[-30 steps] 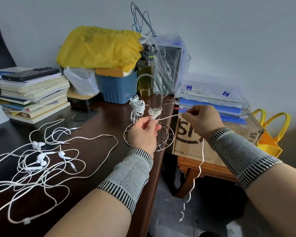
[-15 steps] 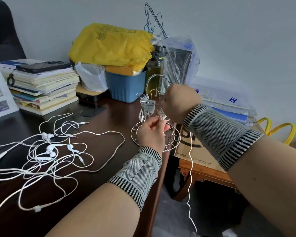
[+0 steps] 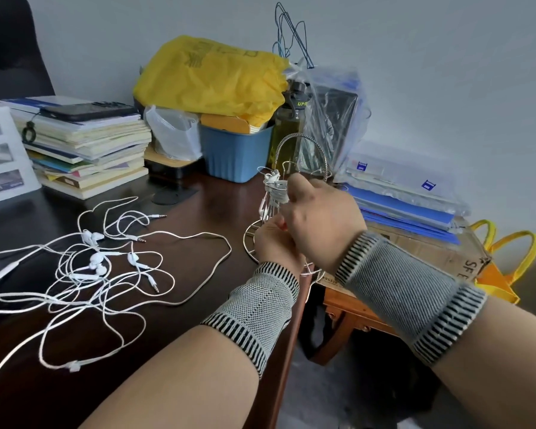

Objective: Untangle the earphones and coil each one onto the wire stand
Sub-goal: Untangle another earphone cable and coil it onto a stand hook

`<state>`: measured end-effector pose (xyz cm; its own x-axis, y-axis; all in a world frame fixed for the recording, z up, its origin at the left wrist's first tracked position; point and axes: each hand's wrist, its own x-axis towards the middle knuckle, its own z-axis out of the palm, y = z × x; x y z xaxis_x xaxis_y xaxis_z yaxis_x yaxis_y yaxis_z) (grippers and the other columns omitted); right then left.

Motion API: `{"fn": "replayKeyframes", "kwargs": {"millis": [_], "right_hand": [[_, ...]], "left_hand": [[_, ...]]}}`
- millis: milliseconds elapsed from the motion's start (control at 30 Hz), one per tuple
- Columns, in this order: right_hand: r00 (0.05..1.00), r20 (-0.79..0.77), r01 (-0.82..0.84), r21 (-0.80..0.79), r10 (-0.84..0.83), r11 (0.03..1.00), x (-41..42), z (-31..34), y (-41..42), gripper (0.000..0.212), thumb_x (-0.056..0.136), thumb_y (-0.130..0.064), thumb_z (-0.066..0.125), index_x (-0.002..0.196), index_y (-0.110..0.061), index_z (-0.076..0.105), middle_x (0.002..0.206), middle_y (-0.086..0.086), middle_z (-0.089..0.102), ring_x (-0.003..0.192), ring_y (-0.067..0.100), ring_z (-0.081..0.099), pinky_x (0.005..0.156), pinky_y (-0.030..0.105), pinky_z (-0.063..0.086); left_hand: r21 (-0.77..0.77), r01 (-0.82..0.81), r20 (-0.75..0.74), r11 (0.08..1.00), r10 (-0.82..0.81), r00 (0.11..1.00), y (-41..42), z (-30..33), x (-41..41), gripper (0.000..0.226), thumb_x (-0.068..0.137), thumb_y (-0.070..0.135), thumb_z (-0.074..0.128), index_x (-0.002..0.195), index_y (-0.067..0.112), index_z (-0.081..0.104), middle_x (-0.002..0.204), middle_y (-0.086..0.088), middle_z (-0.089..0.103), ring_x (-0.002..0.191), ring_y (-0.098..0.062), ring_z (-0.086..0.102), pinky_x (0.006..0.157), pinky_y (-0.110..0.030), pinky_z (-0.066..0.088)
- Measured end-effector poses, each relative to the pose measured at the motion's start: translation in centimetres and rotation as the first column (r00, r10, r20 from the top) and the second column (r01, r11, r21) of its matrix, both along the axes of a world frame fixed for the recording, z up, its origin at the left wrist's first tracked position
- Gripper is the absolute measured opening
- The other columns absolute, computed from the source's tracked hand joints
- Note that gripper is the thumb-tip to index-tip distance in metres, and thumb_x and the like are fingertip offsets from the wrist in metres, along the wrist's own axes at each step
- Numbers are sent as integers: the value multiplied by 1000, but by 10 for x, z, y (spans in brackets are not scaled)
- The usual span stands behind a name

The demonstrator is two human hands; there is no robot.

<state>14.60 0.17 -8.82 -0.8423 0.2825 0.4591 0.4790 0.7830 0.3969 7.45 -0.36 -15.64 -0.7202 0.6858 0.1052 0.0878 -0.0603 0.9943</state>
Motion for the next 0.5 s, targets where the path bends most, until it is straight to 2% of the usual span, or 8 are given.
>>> {"fn": "replayKeyframes", "kwargs": {"millis": [33, 100, 167, 233, 300, 367, 433, 500], "right_hand": [[996, -82, -39, 4, 39, 999, 7, -8, 5, 9, 78, -16, 70, 72, -10, 66, 85, 6, 50, 65, 18, 42, 46, 27, 30], [965, -256, -72, -67, 53, 995, 25, -26, 16, 12, 75, -14, 75, 67, -11, 67, 76, 5, 54, 55, 18, 45, 41, 24, 33], [899, -438, -110, -223, 1, 969, 38, -42, 27, 9, 80, -14, 70, 72, -11, 71, 74, 4, 58, 53, 20, 52, 44, 26, 41], [823, -556, -139, -391, -113, 910, 46, -49, 32, 7, 84, -11, 69, 78, -12, 74, 74, 1, 62, 57, 15, 55, 52, 26, 46], [802, -562, -173, -544, -203, 821, 49, -49, 33, 9, 88, -12, 64, 86, -16, 72, 72, -8, 62, 59, 6, 53, 58, 23, 47], [788, -569, -230, -625, -233, 746, 48, -48, 32, 11, 91, -12, 59, 89, -23, 62, 69, -16, 57, 58, 2, 52, 56, 17, 43], [783, -580, -266, -642, -227, 719, 47, -44, 31, 19, 92, -9, 55, 85, -27, 56, 70, -18, 56, 61, -3, 52, 57, 12, 40], [799, -542, -267, -709, -262, 653, 45, -45, 34, 25, 91, -6, 52, 82, -28, 60, 71, -18, 58, 57, -5, 49, 56, 12, 37]], "left_hand": [[91, 36, 114, 995, -46, 992, 0, -1, 0, 30, 92, -3, 37, 75, 9, 59, 64, -5, 62, 56, -14, 61, 55, -18, 50], [136, -4, 114, 991, -11, 993, 4, -10, 1, 24, 89, -7, 50, 80, 9, 66, 70, -8, 65, 59, -16, 59, 62, -26, 49], [178, -11, 158, 984, -17, 987, 7, -15, 4, 12, 90, 5, 64, 93, 12, 74, 81, -5, 72, 64, -12, 62, 66, -28, 53], [183, -13, 165, 983, -17, 986, 7, -18, 8, 17, 89, 11, 69, 104, 9, 74, 88, -8, 75, 70, -14, 68, 69, -31, 56], [191, -30, 203, 981, -10, 979, 6, -15, 8, 18, 89, 10, 68, 105, 6, 73, 84, -8, 75, 68, -13, 69, 63, -28, 54], [201, -34, 232, 979, -14, 973, 1, -10, 9, 11, 90, 8, 66, 100, 8, 72, 77, -4, 72, 62, -9, 67, 53, -22, 51], [182, -42, 220, 982, 1, 976, -1, -7, 11, 12, 90, 8, 66, 101, 11, 71, 75, -3, 71, 60, -8, 66, 53, -23, 52], [150, -50, 184, 987, 22, 983, -2, -8, 10, 13, 90, 11, 67, 102, 9, 71, 73, -2, 71, 60, -9, 66, 57, -28, 54]]}}
